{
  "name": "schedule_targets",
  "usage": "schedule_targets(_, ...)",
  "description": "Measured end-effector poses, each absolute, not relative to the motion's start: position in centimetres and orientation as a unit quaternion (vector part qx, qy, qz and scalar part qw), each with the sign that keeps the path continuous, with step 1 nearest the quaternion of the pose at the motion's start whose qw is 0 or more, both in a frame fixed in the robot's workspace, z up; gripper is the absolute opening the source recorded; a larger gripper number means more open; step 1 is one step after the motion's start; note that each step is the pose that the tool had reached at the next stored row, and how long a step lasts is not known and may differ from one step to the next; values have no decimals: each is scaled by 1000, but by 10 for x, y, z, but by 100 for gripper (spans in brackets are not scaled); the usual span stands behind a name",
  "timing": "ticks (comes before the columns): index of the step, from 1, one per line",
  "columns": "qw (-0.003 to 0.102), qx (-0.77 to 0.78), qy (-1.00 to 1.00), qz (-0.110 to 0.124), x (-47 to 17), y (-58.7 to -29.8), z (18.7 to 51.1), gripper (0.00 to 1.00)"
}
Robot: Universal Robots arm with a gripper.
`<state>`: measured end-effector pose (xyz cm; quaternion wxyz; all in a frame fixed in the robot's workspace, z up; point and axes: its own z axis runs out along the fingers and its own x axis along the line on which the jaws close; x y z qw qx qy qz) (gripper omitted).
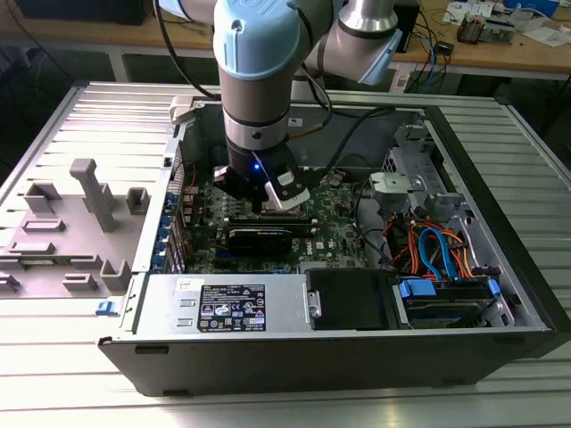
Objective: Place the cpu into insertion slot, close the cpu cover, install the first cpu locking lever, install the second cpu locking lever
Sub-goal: 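Install the second cpu locking lever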
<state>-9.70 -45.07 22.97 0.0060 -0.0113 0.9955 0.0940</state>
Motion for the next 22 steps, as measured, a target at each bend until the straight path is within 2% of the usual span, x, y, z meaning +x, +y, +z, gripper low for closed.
schedule_targets(12,6,-11,995,100,-97,-454,230,11)
schedule_targets(14,6,-11,993,116,-101,-455,217,11)
schedule_targets(22,6,-11,993,117,-103,-455,211,11)
